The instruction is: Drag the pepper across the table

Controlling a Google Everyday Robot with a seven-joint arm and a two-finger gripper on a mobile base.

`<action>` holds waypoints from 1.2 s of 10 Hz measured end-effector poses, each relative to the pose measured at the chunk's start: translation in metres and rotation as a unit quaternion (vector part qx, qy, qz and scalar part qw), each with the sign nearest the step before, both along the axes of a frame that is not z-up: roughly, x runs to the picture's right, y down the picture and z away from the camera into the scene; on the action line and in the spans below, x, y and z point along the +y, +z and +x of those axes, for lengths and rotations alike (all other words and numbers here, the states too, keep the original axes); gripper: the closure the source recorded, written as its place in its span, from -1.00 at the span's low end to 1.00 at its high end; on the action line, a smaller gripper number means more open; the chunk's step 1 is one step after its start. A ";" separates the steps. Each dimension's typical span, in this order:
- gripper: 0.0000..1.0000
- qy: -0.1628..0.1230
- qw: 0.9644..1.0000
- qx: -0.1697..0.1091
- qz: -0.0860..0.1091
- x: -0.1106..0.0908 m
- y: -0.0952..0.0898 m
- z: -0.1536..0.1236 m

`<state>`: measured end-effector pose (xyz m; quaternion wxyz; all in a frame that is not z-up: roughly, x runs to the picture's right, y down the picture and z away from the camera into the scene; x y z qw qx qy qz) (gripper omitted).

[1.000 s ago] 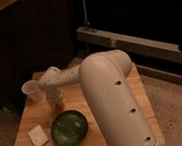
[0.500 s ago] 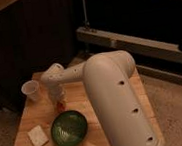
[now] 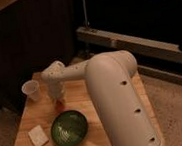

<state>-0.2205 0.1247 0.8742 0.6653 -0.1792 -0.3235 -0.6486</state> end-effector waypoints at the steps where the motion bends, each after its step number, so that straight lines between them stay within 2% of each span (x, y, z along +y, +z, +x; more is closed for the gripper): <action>1: 0.69 0.003 1.000 0.002 -0.001 -0.001 0.000 0.004; 9: 0.69 0.015 1.000 0.021 -0.012 0.001 0.005 0.033; 12: 0.69 0.028 0.999 0.028 -0.014 0.004 0.007 0.047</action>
